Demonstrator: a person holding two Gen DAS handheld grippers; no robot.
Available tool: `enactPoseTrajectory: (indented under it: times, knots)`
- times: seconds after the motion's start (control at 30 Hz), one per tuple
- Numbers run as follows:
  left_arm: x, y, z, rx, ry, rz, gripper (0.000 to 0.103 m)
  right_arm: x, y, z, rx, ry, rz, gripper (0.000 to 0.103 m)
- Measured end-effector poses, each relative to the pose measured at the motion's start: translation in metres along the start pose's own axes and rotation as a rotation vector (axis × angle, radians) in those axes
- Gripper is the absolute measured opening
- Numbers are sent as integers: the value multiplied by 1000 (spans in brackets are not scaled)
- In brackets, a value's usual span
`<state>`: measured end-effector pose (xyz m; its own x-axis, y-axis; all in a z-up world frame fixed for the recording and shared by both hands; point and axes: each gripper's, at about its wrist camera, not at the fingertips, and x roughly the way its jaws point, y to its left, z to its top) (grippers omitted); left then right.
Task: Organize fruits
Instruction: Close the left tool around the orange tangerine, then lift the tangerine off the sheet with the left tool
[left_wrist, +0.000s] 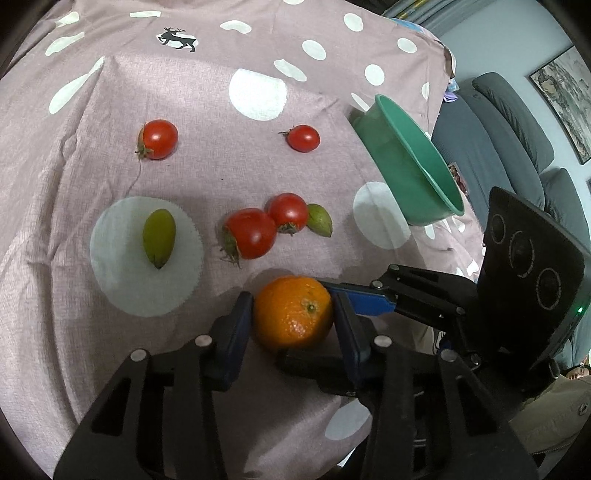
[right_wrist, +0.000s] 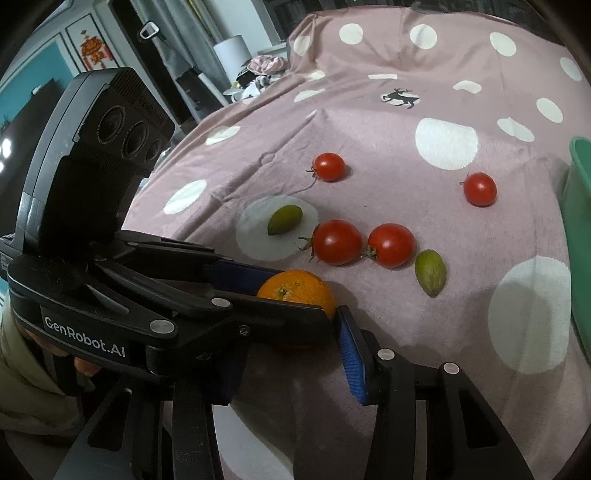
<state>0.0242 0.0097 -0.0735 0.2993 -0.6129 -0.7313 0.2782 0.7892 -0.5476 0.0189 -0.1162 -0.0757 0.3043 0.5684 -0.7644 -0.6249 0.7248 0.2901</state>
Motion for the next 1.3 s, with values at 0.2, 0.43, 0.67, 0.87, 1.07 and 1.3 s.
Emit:
enactPoseTrajectory:
  times: [0.2,0.43,0.67,0.87,1.07,1.3]
  knots:
    - [-2,-5,3,14,-14,1,44,-4,2,2,-6,-20,-6,46]
    - [-6,-12,5,30,-26,11,43,-11,4,1,-6,-44,-8,46]
    - [-11,-24,7,59,-47,20,43,-22,7,1,-9,-82,-15,47]
    - [-12,-31,7,71,-51,33,43,-26,6,0,-8,-100,-9,47]
    - [-12,-35,8,79,-53,43,43,-28,5,-1,-6,-112,-2,47]
    - [-11,-41,9,94,-58,38,43,-33,4,-3,-5,-125,-11,47]
